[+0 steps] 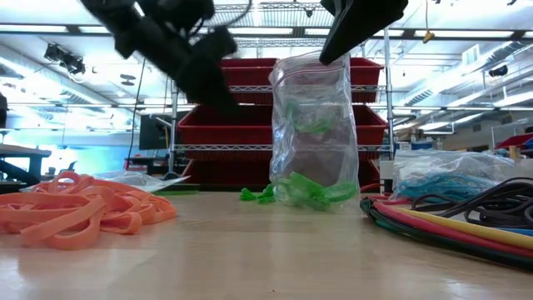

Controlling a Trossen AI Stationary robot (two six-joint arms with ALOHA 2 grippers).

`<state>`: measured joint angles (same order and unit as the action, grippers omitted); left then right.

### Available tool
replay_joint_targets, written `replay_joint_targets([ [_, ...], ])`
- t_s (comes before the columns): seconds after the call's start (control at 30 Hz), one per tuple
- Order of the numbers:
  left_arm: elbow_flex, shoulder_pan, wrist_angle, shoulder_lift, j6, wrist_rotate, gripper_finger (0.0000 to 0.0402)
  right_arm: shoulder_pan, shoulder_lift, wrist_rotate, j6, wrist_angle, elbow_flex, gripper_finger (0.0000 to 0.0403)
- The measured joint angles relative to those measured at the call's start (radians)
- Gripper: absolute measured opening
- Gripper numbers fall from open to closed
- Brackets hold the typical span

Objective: Sort rubber bands
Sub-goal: Put the green rubber band into the transparent zip bag

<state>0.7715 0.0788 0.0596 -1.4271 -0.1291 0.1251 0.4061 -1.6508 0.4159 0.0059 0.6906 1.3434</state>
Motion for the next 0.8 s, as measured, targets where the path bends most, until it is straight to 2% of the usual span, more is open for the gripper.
replay_joint_targets([
  [0.17, -0.097, 0.001, 0.151, -0.055, 0.001, 0.005, 0.0218, 0.000, 0.000, 0.000, 0.000, -0.002, 0.000, 0.0000],
  [0.4, -0.205, 0.040, 0.411, -0.203, 0.011, 0.021, 0.0218, 0.000, 0.000, 0.000, 0.000, -0.009, 0.000, 0.0000],
  [0.5, -0.206, 0.058, 0.480, -0.300, 0.036, 0.005, 0.0218, 0.000, 0.000, 0.000, 0.000, -0.009, 0.000, 0.0000],
  [0.63, -0.189, 0.072, 0.602, -0.424, 0.065, -0.109, 0.0218, 0.000, 0.000, 0.000, 0.001, -0.010, 0.000, 0.0000],
  [0.7, -0.180, 0.072, 0.634, -0.471, 0.082, -0.118, 0.0215, 0.000, 0.000, 0.000, 0.002, -0.009, 0.000, 0.0000],
  [0.8, -0.169, 0.078, 0.629, -0.486, 0.073, -0.096, 0.0180, 0.000, 0.000, 0.000, 0.001, -0.010, 0.000, 0.0000],
])
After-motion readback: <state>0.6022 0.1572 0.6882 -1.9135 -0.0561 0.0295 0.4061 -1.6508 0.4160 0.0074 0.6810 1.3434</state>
